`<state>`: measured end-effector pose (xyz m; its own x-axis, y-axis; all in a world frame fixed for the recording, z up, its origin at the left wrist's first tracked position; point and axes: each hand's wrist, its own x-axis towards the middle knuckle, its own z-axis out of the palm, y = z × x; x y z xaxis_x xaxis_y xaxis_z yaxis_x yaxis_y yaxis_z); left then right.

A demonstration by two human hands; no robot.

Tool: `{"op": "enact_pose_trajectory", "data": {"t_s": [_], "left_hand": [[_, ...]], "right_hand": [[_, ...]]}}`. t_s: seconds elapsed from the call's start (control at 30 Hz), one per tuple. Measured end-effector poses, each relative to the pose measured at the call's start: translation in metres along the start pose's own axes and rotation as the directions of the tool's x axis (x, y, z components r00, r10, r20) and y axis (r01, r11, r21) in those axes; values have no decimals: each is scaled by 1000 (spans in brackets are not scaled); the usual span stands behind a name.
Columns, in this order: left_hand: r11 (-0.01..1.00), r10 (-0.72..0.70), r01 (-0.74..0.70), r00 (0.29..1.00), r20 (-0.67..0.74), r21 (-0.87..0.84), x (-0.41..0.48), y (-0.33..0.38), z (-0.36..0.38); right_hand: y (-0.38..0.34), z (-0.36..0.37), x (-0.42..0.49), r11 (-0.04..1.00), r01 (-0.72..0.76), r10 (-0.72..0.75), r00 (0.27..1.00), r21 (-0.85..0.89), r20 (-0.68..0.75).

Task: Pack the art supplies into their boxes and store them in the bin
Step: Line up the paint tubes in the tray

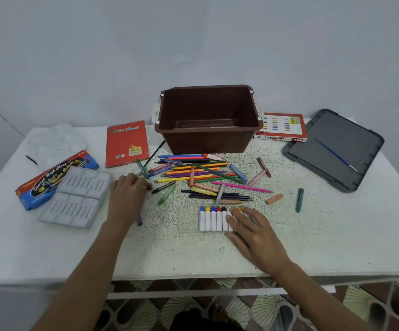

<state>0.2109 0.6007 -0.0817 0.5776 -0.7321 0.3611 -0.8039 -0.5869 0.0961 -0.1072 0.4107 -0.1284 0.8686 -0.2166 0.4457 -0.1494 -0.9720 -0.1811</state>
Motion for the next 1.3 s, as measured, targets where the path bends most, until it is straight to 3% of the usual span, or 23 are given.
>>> {"op": "enact_pose_trajectory", "data": {"t_s": [0.13,0.2,0.27,0.3,0.37,0.43,0.5,0.77,1.07,1.3], "left_hand": [[990,108,-106,994,-22,96,-5,-3,-1],[998,58,-59,997,-47,-19,-7,1,-3],[962,-89,69,994,-67,-263,-7,15,-8],[889,-187,153,982,-38,-431,-7,23,-12],[609,-327,333,932,154,-720,-4,40,-23],[345,-296,453,884,362,-822,-3,55,-30],[284,-214,500,865,455,-818,-5,67,-32],[465,-81,498,847,525,-732,-11,99,-21],[808,68,163,929,364,-566,-18,104,-16],[880,134,1,958,252,-475,-35,98,0]], "right_hand": [[0,0,0,1000,3,-3,1000,-8,-4],[0,0,0,1000,0,0,1000,-5,-5],[-1,0,0,1000,-2,2,1000,-4,-4],[-1,0,0,1000,-2,2,1000,-4,-2],[0,0,1,1000,-4,4,1000,-6,2],[0,0,0,1000,-8,8,1000,-7,9],[0,0,0,1000,-7,7,1000,-6,8],[0,0,0,1000,-10,10,1000,-8,11],[0,0,0,1000,-8,8,1000,-13,9],[1,2,-2,1000,-13,13,1000,-28,21]]}}
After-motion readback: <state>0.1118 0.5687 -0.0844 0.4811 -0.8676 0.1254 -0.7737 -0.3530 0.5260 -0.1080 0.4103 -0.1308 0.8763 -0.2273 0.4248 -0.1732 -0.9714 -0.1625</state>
